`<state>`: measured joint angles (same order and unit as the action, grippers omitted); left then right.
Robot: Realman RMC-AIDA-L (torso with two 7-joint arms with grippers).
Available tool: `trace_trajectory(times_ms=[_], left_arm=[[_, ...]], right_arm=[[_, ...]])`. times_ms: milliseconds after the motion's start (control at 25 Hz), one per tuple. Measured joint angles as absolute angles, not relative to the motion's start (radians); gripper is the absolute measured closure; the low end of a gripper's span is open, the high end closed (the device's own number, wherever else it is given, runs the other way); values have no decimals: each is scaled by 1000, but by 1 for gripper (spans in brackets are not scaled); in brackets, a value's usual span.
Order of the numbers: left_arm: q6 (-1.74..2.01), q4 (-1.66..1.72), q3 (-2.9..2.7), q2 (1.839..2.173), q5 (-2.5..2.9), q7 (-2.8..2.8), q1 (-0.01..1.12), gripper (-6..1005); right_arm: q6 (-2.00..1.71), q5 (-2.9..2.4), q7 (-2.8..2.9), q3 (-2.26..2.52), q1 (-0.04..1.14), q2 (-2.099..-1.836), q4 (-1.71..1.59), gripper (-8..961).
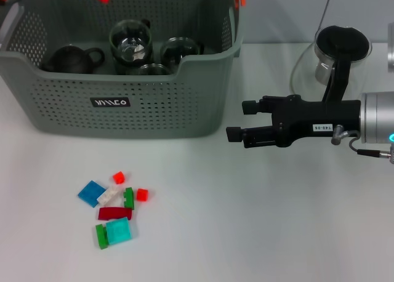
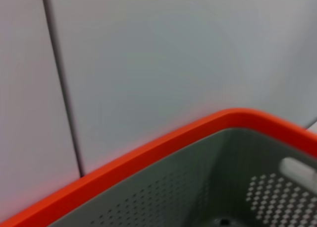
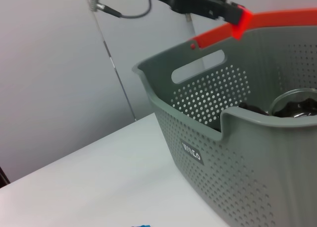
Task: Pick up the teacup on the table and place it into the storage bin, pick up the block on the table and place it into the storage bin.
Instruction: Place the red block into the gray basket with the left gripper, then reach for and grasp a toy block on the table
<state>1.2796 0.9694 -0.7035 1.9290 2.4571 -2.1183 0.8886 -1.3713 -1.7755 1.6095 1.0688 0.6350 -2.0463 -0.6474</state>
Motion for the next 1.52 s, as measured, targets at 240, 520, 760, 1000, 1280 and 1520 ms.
trace_trajectory(times_ms=[240, 520, 760, 1000, 1280, 1520], left_arm=[[1244, 993, -730, 1949, 2492, -2129, 877, 679], [1564, 1331, -699, 1986, 2291, -2093, 750, 327], [1917, 1651, -723, 2040, 2144, -1920, 605, 125], [1923, 1782, -906, 2114, 2364, -1720, 453, 82], [1769, 1699, -1128, 2164, 2753, -1637, 437, 62], [1693, 1562, -1221, 2154, 2855, -1612, 471, 65]], right_arm=[[-1373, -1776, 1603, 1068, 635, -2046, -647, 38], [-1374, -1777, 1602, 1067, 634, -2047, -647, 38], [-1370, -1776, 1601, 1063, 632, -2048, -647, 38], [-1368, -1776, 1602, 1061, 629, -2050, -647, 38], [-1366, -1776, 1608, 1062, 629, -2056, -646, 38], [-1365, -1776, 1610, 1062, 628, -2061, -632, 38]])
